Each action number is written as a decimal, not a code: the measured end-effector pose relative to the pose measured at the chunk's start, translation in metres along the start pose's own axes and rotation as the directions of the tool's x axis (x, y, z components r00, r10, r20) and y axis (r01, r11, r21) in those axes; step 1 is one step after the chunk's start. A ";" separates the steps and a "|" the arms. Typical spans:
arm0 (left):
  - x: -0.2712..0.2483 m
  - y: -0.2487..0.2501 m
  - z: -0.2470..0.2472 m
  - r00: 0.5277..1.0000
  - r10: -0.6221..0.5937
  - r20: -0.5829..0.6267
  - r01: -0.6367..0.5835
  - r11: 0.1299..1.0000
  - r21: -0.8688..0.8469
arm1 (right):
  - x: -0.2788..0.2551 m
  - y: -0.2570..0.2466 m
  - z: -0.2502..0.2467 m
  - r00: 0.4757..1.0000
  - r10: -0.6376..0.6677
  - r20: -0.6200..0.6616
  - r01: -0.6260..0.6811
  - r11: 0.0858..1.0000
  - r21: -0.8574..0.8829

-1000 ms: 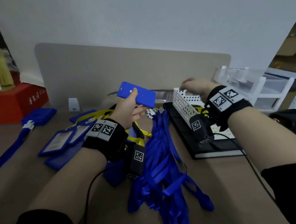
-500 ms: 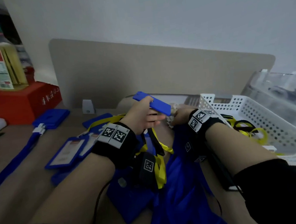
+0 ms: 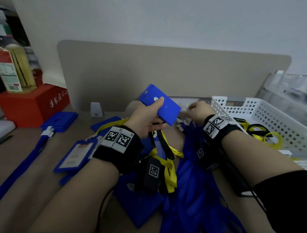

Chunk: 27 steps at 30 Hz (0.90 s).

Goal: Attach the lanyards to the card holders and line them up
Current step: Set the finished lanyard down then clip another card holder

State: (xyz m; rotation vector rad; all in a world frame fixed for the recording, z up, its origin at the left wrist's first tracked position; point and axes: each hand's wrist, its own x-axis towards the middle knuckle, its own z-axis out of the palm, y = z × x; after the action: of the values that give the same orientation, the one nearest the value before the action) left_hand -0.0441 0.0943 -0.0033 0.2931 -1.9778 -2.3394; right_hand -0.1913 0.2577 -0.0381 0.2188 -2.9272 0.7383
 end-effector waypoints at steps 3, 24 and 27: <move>-0.008 0.003 0.000 1.000 0.019 -0.013 -0.019 0.999 -0.038 | -0.010 -0.012 -0.021 0.980 0.076 -0.182 0.004 0.915 0.404; -0.094 -0.008 -0.024 0.906 0.420 0.055 -0.392 0.784 0.481 | -0.178 -0.077 -0.054 0.983 -0.141 0.115 -0.042 0.440 0.897; -0.101 -0.014 -0.028 0.845 0.528 0.089 -0.463 0.637 0.617 | -0.191 -0.083 -0.039 0.964 -0.225 0.141 -0.032 0.430 0.902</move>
State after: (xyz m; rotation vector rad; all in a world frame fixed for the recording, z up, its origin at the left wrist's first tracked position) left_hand 0.0612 0.0865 -0.0113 -0.1150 -2.3360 -1.2688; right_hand 0.0130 0.2256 0.0066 0.5880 -2.2784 2.3535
